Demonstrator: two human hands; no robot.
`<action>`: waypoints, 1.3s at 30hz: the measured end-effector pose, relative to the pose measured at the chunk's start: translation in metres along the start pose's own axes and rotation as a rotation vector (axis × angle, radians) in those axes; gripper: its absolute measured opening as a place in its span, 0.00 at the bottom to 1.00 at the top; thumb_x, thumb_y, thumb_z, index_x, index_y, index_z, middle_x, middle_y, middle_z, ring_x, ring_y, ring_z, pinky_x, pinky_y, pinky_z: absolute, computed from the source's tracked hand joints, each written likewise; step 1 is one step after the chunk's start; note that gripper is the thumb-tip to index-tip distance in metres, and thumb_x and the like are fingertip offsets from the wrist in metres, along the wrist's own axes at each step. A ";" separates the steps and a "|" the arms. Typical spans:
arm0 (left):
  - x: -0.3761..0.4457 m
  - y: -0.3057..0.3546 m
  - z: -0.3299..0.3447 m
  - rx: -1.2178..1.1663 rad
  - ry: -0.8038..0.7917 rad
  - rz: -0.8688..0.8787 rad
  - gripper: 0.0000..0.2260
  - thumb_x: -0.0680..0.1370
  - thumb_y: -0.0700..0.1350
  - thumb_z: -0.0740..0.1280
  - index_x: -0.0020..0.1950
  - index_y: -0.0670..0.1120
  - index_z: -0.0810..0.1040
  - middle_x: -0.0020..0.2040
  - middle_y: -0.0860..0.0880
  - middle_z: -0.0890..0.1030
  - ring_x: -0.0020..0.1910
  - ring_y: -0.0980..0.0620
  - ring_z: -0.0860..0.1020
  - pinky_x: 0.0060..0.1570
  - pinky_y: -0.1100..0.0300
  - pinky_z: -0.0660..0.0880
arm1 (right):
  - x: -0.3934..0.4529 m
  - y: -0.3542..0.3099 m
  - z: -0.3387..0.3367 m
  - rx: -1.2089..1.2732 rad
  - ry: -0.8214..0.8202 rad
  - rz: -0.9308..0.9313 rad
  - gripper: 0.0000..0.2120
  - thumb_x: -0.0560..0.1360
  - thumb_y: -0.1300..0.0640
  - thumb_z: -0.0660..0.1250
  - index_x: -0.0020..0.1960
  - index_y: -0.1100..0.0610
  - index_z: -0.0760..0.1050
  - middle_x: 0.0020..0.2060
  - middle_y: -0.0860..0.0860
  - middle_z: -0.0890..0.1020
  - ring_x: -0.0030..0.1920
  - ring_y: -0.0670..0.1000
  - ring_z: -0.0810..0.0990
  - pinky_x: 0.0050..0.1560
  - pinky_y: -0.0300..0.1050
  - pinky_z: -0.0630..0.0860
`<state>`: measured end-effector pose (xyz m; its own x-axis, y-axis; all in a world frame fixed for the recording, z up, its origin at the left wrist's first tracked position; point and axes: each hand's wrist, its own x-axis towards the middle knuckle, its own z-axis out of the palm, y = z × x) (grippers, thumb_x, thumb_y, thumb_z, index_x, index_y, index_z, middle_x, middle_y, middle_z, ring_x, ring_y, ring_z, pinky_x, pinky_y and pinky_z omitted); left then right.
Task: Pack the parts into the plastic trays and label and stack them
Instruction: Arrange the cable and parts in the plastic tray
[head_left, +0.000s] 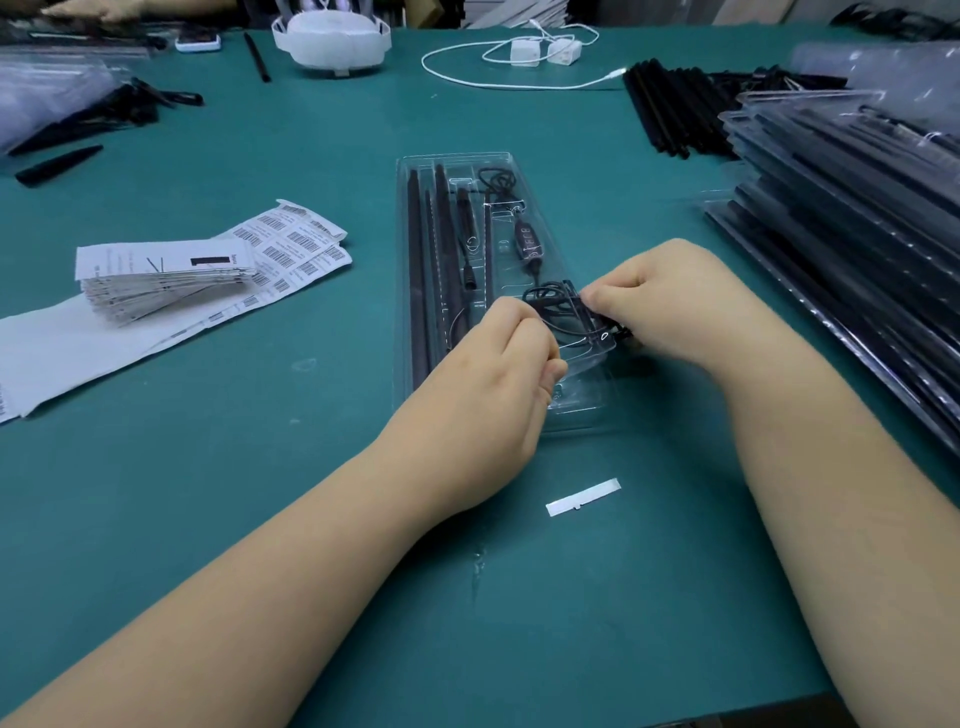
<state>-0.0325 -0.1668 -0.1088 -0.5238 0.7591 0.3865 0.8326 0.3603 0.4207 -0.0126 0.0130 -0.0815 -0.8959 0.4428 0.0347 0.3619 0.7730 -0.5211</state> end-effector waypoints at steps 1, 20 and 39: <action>0.000 0.000 0.000 0.010 -0.002 0.002 0.07 0.80 0.38 0.58 0.47 0.36 0.72 0.52 0.40 0.72 0.47 0.42 0.74 0.52 0.57 0.67 | -0.002 -0.001 -0.003 -0.052 -0.021 -0.033 0.13 0.73 0.57 0.62 0.52 0.63 0.77 0.36 0.63 0.77 0.32 0.56 0.67 0.34 0.43 0.67; -0.001 -0.005 -0.005 0.007 -0.138 0.003 0.07 0.78 0.49 0.65 0.47 0.46 0.75 0.62 0.46 0.77 0.67 0.58 0.67 0.58 0.71 0.58 | 0.007 0.020 -0.013 0.307 -0.262 -0.001 0.08 0.62 0.54 0.79 0.36 0.42 0.83 0.26 0.40 0.76 0.29 0.41 0.72 0.25 0.33 0.69; 0.008 -0.010 -0.007 0.293 -0.347 -0.198 0.36 0.69 0.66 0.31 0.77 0.61 0.47 0.78 0.54 0.52 0.77 0.48 0.50 0.74 0.48 0.45 | 0.010 0.021 -0.006 0.325 -0.333 -0.106 0.27 0.62 0.51 0.79 0.58 0.39 0.76 0.34 0.45 0.74 0.21 0.43 0.66 0.22 0.34 0.68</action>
<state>-0.0458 -0.1681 -0.1047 -0.6278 0.7783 0.0053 0.7647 0.6155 0.1910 -0.0123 0.0368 -0.0870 -0.9766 0.1585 -0.1451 0.2120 0.6006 -0.7709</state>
